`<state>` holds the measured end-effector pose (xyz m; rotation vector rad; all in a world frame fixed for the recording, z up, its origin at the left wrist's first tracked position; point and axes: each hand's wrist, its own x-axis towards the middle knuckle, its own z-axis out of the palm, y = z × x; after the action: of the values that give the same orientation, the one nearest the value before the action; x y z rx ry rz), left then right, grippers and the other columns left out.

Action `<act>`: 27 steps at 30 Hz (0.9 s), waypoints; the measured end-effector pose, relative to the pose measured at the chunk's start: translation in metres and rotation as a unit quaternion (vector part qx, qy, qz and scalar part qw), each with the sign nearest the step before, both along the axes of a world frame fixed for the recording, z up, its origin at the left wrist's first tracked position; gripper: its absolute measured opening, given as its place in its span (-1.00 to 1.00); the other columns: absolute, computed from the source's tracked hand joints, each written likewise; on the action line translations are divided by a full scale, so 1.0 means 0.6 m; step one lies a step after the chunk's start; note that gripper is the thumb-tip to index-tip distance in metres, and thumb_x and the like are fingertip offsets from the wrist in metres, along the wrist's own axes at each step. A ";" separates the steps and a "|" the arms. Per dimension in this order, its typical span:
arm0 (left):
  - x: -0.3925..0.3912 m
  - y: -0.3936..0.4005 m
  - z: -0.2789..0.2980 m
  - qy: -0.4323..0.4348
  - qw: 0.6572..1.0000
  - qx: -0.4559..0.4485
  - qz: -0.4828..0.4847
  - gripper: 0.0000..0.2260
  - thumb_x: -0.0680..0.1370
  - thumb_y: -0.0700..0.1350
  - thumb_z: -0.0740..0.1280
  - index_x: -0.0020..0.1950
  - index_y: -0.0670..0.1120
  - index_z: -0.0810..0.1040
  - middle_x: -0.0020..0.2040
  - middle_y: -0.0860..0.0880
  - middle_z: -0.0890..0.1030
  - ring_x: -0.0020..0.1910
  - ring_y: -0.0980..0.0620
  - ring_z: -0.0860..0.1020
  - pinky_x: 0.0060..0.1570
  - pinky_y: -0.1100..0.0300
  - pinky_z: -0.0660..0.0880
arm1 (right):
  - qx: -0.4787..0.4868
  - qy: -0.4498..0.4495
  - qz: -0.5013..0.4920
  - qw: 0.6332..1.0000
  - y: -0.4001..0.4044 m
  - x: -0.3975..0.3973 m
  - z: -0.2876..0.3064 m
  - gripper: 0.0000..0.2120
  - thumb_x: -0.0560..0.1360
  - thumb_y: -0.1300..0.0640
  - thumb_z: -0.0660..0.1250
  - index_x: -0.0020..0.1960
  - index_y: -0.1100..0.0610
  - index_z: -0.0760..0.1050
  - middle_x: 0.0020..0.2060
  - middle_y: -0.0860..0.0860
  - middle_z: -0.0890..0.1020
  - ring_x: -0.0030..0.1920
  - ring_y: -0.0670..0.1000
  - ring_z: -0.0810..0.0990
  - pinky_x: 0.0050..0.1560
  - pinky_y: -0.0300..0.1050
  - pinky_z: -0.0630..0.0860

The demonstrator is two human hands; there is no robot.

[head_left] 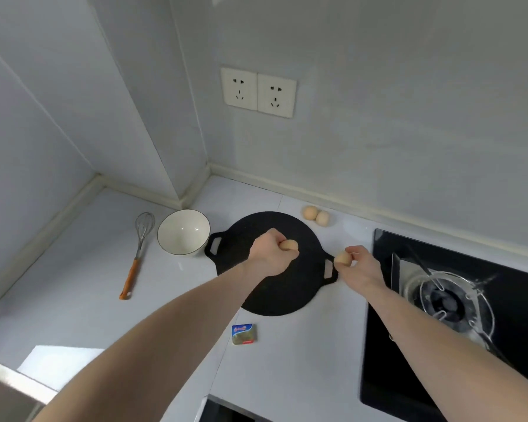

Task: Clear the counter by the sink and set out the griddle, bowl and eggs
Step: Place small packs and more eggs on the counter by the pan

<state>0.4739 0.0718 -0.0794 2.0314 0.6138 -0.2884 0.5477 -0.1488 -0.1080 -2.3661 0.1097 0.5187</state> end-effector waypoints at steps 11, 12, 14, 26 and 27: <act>0.128 -0.087 -0.046 0.028 0.995 0.082 -0.042 -0.76 0.57 0.04 0.36 0.14 -0.06 0.49 -0.01 -0.04 0.60 -0.06 -0.03 0.60 -0.18 0.16 0.48 | -0.028 -0.020 0.011 0.999 -0.037 0.080 -0.037 -0.51 0.50 0.12 0.42 0.40 0.07 0.44 0.25 0.09 0.58 0.14 0.08 0.57 0.03 -0.18 0.43; 0.138 -0.093 -0.052 0.028 0.995 0.089 -0.044 -0.75 0.57 0.04 0.37 0.15 -0.07 0.49 0.01 -0.04 0.60 -0.04 -0.04 0.60 -0.15 0.14 0.48 | -0.030 -0.022 0.012 0.999 -0.038 0.084 -0.038 -0.52 0.50 0.12 0.41 0.41 0.08 0.44 0.25 0.09 0.59 0.10 0.06 0.56 0.03 -0.18 0.42; 0.154 -0.105 -0.061 0.034 0.993 0.099 -0.047 -0.74 0.58 0.04 0.36 0.16 -0.09 0.48 0.02 -0.06 0.60 -0.03 -0.05 0.59 -0.13 0.13 0.48 | -0.034 -0.024 0.018 0.999 -0.041 0.092 -0.044 -0.52 0.52 0.12 0.39 0.42 0.09 0.43 0.23 0.09 0.59 0.04 0.02 0.52 0.01 -0.20 0.41; 0.203 -0.156 -0.114 0.032 0.988 0.141 -0.050 -0.70 0.61 -0.06 0.38 0.29 -0.10 0.44 0.14 -0.10 0.57 0.03 -0.06 0.54 -0.08 0.09 0.47 | -0.039 -0.013 0.021 0.999 -0.058 0.133 -0.068 -0.54 0.52 0.10 0.35 0.41 0.07 0.40 0.21 0.02 0.59 0.05 0.01 0.54 -0.03 -0.20 0.43; 0.202 -0.159 -0.117 0.033 0.989 0.138 -0.043 -0.70 0.61 -0.07 0.38 0.30 -0.10 0.44 0.14 -0.09 0.57 0.03 -0.05 0.55 -0.09 0.10 0.46 | -0.039 -0.011 0.021 0.999 -0.056 0.134 -0.069 -0.54 0.52 0.10 0.36 0.41 0.07 0.41 0.22 0.02 0.58 0.09 0.03 0.55 -0.01 -0.20 0.43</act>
<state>0.5953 -0.0234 -0.1496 2.3257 0.6356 -0.3384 0.6279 -0.1825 -0.1493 -2.4545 0.0725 0.5166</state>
